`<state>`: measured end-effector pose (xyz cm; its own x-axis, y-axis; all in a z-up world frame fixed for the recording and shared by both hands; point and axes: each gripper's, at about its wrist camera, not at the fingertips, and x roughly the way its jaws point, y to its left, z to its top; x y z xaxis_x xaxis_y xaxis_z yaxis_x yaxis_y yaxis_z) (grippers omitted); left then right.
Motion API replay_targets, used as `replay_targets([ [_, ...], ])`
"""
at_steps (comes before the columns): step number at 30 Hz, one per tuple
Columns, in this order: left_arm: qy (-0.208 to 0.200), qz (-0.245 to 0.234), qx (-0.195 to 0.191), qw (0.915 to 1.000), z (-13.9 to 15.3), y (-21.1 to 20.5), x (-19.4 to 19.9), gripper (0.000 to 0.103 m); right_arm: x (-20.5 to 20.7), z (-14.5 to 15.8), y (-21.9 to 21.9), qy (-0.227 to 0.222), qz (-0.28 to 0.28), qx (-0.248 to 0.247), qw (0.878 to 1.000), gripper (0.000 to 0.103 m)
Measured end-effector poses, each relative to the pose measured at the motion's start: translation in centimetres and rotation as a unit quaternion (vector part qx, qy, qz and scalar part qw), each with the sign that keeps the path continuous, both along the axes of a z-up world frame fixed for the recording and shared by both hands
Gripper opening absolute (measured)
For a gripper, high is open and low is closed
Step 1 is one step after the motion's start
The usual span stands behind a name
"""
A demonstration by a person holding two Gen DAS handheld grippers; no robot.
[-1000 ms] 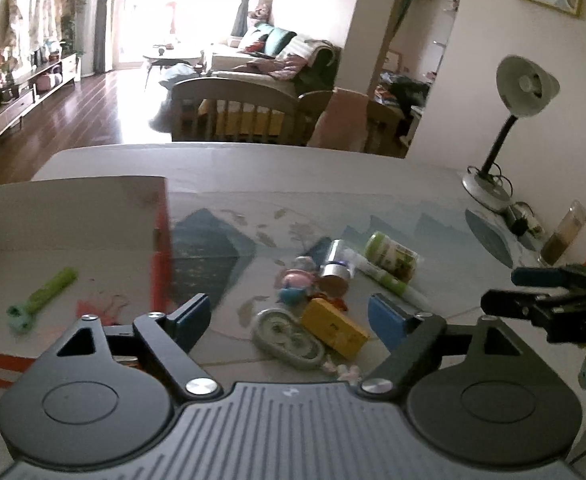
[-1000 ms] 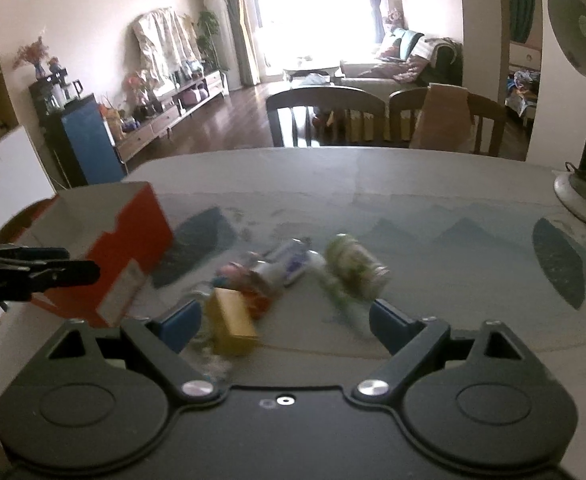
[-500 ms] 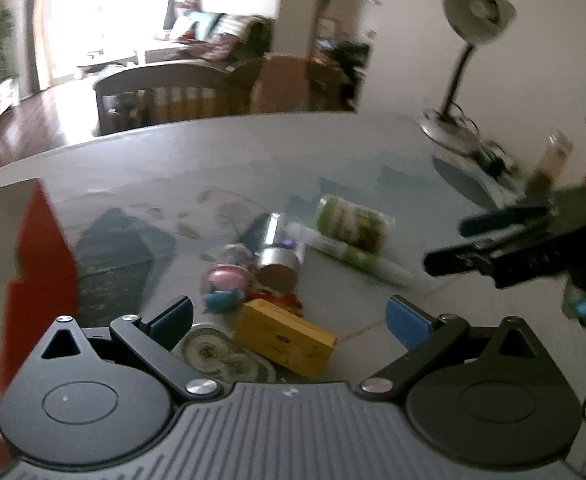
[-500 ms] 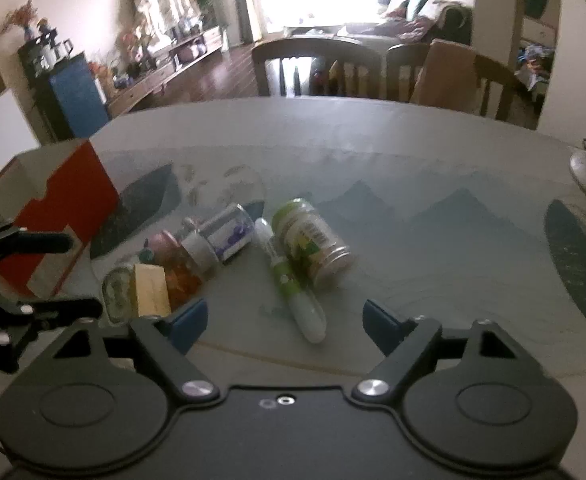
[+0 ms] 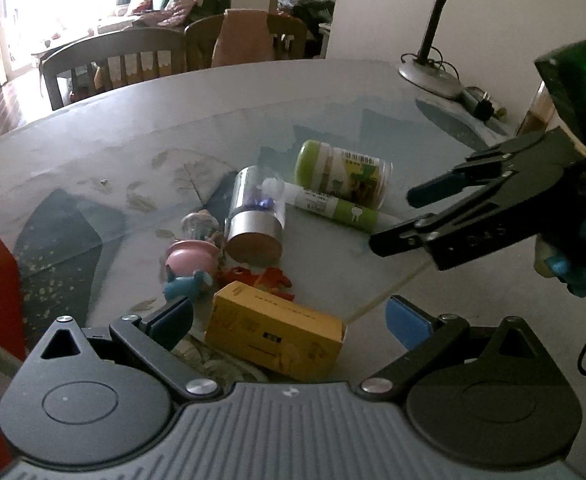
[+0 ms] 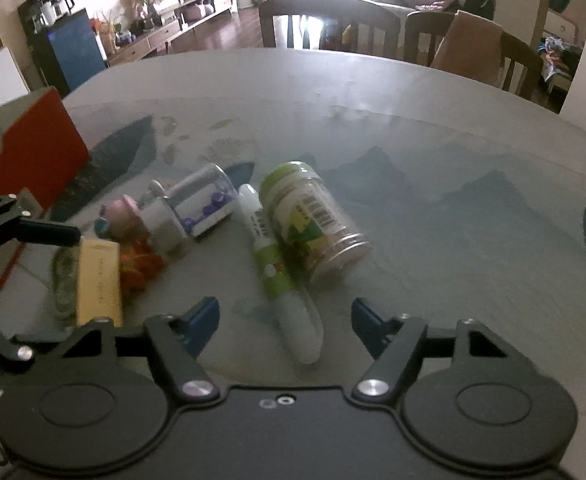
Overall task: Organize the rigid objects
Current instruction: 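Grasp the yellow carton with the left gripper while the right gripper grasps the white glue stick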
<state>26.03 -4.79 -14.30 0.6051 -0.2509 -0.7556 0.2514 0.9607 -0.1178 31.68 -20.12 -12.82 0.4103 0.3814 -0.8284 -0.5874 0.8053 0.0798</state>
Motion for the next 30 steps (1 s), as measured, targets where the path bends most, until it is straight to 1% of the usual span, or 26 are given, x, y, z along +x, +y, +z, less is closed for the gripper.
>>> replay_targets([
  [5, 0.007, -0.003, 0.007, 0.9999, -0.8, -0.1, 0.3, 0.103, 0.6, -1.1, 0.8, 0.002, 0.006, -0.013, 1.0, 0.063],
  [7, 0.005, -0.003, 0.01, 0.9999, -1.0, -0.2, 0.4, 0.103, 0.6, -1.2, 1.1, -0.008, 0.008, -0.016, 1.0, 0.062],
  [14, 0.002, 0.004, 0.011, 0.9999, -1.0, -0.3, 0.4, 0.101, 0.3, -1.3, 1.8, -0.032, 0.008, -0.028, 0.999, 0.048],
  [15, 0.001, 0.005, 0.011, 0.9999, -1.0, -0.3, 0.4, 0.096, 0.2, -1.3, 1.8, -0.032, 0.008, -0.027, 0.999, 0.044],
  [16, 0.001, 0.004, 0.011, 0.9999, -0.9, -0.4, 0.3, 0.092, 0.0, -1.2, 1.8, -0.034, 0.01, -0.027, 0.999, 0.042],
  [18, 0.003, 0.008, 0.018, 0.9998, -0.9, -0.6, 0.3, 0.081, -0.4, -1.2, 1.9, -0.035, 0.012, -0.026, 0.999, 0.03],
  [19, 0.003, 0.01, 0.022, 0.9997, -0.8, -0.6, 0.2, 0.079, -0.6, -1.1, 1.9, -0.035, 0.013, -0.025, 0.999, 0.025],
  [20, 0.004, 0.011, 0.021, 0.9997, -0.8, -0.7, 0.1, 0.078, -0.9, -1.1, 1.9, -0.033, 0.014, -0.023, 0.999, 0.023],
  [24, 0.01, 0.016, 0.013, 0.9997, -0.6, -0.8, -0.2, 0.077, -2.1, -0.8, 1.7, -0.022, 0.015, -0.014, 1.0, 0.021],
  [30, 0.013, 0.034, -0.008, 0.9993, 0.6, -0.7, -1.1, 0.077, -3.8, 0.7, 0.3, 0.01, -0.013, 0.038, 0.999, 0.021],
])
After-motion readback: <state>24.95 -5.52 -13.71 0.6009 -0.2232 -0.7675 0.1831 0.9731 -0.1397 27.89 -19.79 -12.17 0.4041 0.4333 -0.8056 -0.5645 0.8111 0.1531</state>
